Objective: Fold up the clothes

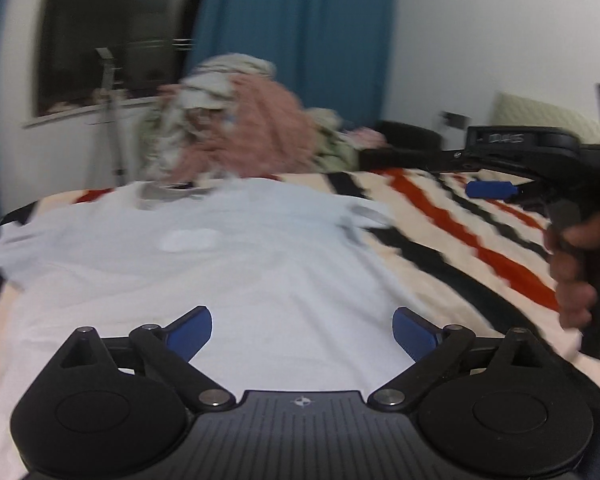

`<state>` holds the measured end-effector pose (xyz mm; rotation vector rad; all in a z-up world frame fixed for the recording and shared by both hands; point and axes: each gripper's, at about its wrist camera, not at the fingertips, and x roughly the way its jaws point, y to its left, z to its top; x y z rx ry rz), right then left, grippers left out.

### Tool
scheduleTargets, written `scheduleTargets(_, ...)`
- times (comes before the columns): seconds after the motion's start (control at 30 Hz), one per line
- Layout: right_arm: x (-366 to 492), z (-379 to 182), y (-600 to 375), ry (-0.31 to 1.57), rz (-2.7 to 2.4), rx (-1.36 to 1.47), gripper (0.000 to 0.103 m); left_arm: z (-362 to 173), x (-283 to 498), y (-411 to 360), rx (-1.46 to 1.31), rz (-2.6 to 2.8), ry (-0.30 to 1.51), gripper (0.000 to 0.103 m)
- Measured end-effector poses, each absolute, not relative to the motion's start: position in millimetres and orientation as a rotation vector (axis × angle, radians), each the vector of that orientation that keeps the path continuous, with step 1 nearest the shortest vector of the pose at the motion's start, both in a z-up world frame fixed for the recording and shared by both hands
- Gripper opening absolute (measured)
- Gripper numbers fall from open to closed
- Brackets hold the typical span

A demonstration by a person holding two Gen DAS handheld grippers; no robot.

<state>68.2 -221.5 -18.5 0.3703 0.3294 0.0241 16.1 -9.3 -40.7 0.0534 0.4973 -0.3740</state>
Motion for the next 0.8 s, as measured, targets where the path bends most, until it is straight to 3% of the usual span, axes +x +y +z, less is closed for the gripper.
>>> scheduleTargets(0.2, 190.7, -76.9, -211.0, 0.354, -0.009, 0.233, 0.063, -64.3, 29.5, 12.7, -0.004, -0.259, 0.498, 0.098)
scheduleTargets(0.43, 272.4, -152.4, -231.9, 0.468, -0.091, 0.209, 0.054, -87.1, 53.9, 18.2, -0.101, -0.265, 0.53, 0.098)
scheduleTargets(0.63, 311.1, -166.6, -252.1, 0.484, -0.135, 0.313, 0.05, -111.3, 71.8, 5.6, -0.065, -0.289, 0.572, 0.098)
scheduleTargets(0.7, 320.6, -171.5, -261.3, 0.479, -0.158, 0.385, 0.043, -117.1, 76.1, 5.1, -0.06, -0.281, 0.584, 0.098)
scheduleTargets(0.8, 325.3, -178.7, -273.0, 0.467, -0.173, 0.465, 0.019, -122.9, 82.1, 4.8, -0.064, -0.264, 0.6, 0.098)
